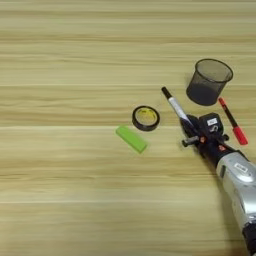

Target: Move the objects on the table

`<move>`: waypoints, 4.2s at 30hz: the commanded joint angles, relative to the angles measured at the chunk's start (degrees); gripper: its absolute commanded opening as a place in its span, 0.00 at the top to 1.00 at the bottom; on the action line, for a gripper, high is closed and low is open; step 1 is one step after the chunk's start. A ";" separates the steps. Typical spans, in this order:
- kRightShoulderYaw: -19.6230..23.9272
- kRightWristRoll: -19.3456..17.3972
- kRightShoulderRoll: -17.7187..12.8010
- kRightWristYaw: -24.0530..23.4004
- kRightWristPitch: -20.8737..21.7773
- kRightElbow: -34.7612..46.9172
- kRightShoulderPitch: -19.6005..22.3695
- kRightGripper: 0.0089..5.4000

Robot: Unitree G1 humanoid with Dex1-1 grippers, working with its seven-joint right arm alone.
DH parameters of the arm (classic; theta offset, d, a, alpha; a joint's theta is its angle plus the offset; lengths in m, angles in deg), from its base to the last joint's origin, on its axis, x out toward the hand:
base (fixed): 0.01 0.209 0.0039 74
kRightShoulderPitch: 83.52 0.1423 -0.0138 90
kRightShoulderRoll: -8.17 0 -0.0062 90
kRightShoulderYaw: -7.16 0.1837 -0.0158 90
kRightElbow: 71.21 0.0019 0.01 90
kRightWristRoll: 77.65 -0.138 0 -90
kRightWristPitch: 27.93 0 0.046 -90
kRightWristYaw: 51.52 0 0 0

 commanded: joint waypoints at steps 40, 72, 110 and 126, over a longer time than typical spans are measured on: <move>0.21 -1.28 2.08 -0.44 5.49 10.47 -0.03 0.33; -6.55 0.94 5.70 3.71 6.93 -2.08 8.81 0.01; -5.19 2.18 6.05 0.85 4.32 -11.46 13.62 0.26; -0.89 1.68 5.58 -3.80 3.94 -16.80 17.08 0.26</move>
